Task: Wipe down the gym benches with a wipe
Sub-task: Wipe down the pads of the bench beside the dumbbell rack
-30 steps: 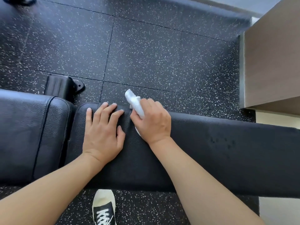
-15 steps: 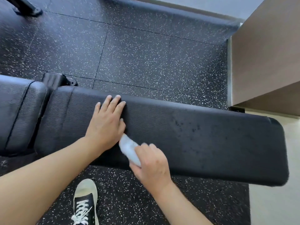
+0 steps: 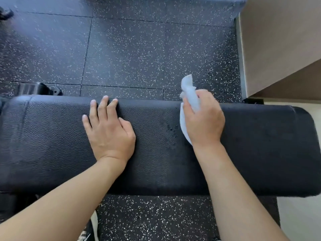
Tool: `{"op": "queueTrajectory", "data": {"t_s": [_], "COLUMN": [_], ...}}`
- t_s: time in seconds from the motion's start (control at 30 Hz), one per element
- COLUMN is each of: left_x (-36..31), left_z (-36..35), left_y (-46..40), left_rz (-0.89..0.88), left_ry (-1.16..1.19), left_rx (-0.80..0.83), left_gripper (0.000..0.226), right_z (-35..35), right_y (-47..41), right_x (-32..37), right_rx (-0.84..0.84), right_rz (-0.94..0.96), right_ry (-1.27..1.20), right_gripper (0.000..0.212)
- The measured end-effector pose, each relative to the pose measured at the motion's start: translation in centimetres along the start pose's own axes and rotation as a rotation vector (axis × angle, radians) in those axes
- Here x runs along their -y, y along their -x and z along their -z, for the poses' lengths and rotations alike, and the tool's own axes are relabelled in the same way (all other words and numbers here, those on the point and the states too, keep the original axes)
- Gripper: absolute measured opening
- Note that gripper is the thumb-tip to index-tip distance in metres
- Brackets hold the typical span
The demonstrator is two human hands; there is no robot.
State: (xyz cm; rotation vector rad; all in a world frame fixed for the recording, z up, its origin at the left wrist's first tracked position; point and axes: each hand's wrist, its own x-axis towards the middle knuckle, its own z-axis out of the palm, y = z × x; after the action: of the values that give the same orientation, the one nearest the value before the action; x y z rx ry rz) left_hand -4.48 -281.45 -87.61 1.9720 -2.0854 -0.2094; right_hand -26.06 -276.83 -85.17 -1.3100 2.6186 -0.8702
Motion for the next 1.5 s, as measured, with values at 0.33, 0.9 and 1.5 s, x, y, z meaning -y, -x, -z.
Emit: {"op": "queueTrajectory", "data": {"t_s": [0.33, 0.9, 1.5], "left_x": [0.1, 0.2, 0.0], "left_z": [-0.4, -0.5, -0.1], "left_y": [-0.1, -0.2, -0.3], "left_rz": [-0.008, 0.000, 0.005], "left_ry": [-0.007, -0.006, -0.027], "left_rx": [-0.016, -0.006, 0.021], "left_gripper": [0.059, 0.057, 0.061], "right_z": [-4.1, -6.3, -1.8], "right_y": [1.8, 4.0, 12.3], "right_x": [5.4, 8.7, 3.4], "right_rx": [0.140, 0.088, 0.097], "right_rz": [0.580, 0.381, 0.300], "right_ry": [0.067, -0.006, 0.029], "right_gripper": [0.026, 0.026, 0.023]}}
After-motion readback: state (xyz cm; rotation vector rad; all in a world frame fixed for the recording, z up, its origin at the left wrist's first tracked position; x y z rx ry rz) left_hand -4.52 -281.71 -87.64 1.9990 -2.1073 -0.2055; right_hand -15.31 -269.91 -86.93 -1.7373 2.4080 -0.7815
